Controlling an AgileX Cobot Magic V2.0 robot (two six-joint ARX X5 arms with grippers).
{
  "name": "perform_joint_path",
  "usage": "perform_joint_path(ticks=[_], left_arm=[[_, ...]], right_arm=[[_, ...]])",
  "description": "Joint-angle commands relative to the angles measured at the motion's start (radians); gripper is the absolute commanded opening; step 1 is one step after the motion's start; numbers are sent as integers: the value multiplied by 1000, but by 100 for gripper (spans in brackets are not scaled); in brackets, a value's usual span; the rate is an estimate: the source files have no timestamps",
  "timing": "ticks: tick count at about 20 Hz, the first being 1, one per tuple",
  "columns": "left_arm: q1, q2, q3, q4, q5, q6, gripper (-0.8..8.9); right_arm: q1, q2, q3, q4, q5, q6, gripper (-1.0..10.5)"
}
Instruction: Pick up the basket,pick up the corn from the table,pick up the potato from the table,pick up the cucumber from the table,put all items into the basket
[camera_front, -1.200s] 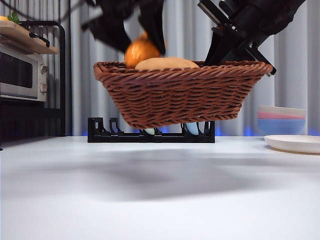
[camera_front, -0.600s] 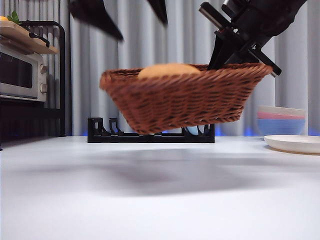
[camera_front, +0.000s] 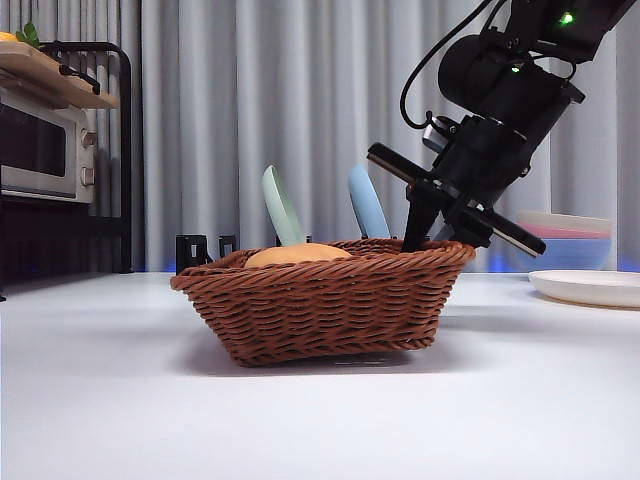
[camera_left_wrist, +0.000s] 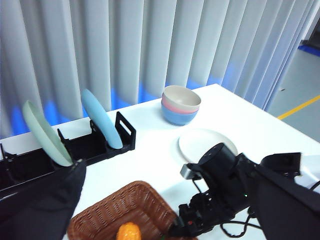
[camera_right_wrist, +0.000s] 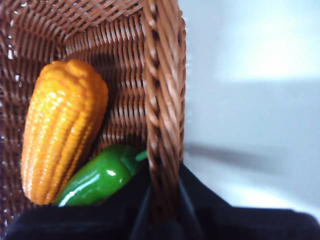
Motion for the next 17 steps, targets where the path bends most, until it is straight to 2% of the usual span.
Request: perform_joint_path(ticks=[1,3,4,6,8,10,11,12,13,15,16,17], left_arm=[[-1,5,0,-7,-6,30,647],[-1,8,0,-11,-10,60,647],[-1,8,0,-19,-25,83,647],[-1,8,0,-59,-91,135,646],[-1,8,0,-137,-225,233,632],[-1,13,0,-250,-392,311,496],[-1,16,0,-299,-430,320,441],[6,16,0,-355,-438,320,345],[18,16,0,-390,-431,319,242],[46,16,0,-431,-386,315,-3],[52,16,0,-434,-338,314,-8],[52,16,0,-428,-306,312,-9]], right_arm=[[0,-8,3,-12,-5,0,284],[-14,-26,3,-31,-4,-2,452],[-22,-40,3,-38,-5,-18,485],[-40,-87,3,-47,-5,-48,481],[-62,-160,4,-50,-6,-102,475],[-80,-258,4,-52,-5,-164,472],[-88,-303,4,-52,-5,-195,468],[-97,-357,4,-53,-4,-233,467],[-100,-400,4,-53,-3,-272,432],[-100,-485,4,-64,-3,-334,162],[-100,-523,4,-79,-1,-361,-2],[-100,-541,3,-88,0,-379,-16]])
